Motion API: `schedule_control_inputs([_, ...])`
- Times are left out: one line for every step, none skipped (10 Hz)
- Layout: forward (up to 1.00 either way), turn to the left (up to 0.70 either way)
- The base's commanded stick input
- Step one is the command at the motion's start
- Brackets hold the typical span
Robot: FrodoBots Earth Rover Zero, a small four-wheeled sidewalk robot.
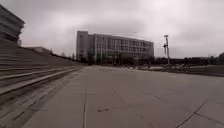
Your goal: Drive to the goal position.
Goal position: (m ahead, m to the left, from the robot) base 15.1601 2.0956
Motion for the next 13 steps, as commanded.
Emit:
schedule_control_inputs([0.7,0.0])
schedule_control_inputs([0.7,0.0])
schedule_control_inputs([0.7,0.0])
schedule_control_inputs([0.7,0.0])
schedule_control_inputs([0.7,0.0])
schedule_control_inputs([0.7,0.0])
schedule_control_inputs([0.7,0.0])
schedule_control_inputs([0.7,0.0])
schedule_control_inputs([0.7,0.0])
schedule_control_inputs([0.7,0.0])
schedule_control_inputs([0.7,0.0])
schedule_control_inputs([0.7,0.35])
schedule_control_inputs([0.7,0.35])
